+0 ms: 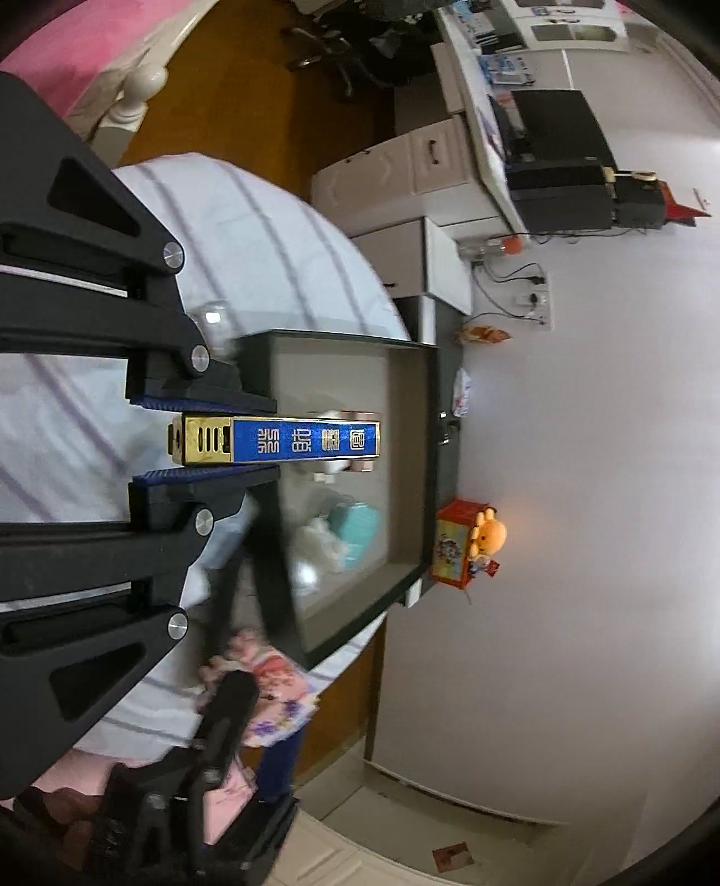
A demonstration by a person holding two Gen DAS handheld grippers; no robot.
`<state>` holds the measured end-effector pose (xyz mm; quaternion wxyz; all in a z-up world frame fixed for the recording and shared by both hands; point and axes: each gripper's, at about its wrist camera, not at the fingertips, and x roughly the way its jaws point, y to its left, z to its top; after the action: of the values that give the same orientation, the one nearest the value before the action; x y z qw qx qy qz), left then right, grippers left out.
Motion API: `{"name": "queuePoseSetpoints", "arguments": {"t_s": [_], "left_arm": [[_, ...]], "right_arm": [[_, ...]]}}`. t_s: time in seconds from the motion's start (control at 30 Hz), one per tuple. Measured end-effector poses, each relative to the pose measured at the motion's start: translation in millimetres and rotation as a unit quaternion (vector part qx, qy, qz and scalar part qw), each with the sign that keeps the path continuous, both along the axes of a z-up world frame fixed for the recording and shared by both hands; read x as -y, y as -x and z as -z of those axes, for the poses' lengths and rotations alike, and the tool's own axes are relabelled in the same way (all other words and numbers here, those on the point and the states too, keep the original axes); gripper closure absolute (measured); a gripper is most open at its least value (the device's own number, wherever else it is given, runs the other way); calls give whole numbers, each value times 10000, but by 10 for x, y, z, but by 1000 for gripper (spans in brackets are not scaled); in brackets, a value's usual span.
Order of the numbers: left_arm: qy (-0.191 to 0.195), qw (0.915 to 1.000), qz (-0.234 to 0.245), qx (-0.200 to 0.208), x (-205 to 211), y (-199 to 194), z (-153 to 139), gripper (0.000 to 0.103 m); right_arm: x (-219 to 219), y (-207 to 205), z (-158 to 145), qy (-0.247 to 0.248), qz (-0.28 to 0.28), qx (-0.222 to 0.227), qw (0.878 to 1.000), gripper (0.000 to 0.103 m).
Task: Organize rigid objects
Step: 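Carry the pink figure and blue-gold box over the black box, then open both tools to drop the figure and box into the black box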
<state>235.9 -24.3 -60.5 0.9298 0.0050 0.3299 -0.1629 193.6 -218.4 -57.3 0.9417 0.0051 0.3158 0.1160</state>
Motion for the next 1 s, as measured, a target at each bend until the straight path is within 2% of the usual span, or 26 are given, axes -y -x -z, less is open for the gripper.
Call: {"name": "queuePoseSetpoints", "arguments": {"t_s": [0.23, 0.47, 0.6, 0.83, 0.9, 0.93, 0.97, 1.0], "left_arm": [[-31, 10000, 59, 58, 296, -616, -94, 88], [-161, 9996, 144, -180, 617, -1325, 52, 88], [-234, 9987, 137, -427, 758, -1653, 238, 88], [-426, 9977, 78, -524, 893, -1815, 394, 87], [-482, 9976, 59, -500, 884, -1787, 400, 82], [-503, 9975, 18, -499, 880, -1787, 396, 76], [-517, 9975, -24, -487, 869, -1785, 385, 62], [-528, 9975, -66, -455, 860, -1776, 369, 53]], "right_arm": [[309, -898, -151, 100, 263, 26, 9996, 42], [598, -1826, 104, -48, 418, -612, 9972, 42], [617, -2122, 298, 18, 450, -971, 9943, 42], [608, -2366, 494, 46, 503, -1355, 9895, 42], [606, -2407, 533, 53, 521, -1438, 9882, 41], [601, -2414, 558, 44, 521, -1493, 9874, 39], [596, -2406, 563, 21, 520, -1511, 9871, 35], [602, -2398, 559, -21, 528, -1502, 9872, 23]]}}
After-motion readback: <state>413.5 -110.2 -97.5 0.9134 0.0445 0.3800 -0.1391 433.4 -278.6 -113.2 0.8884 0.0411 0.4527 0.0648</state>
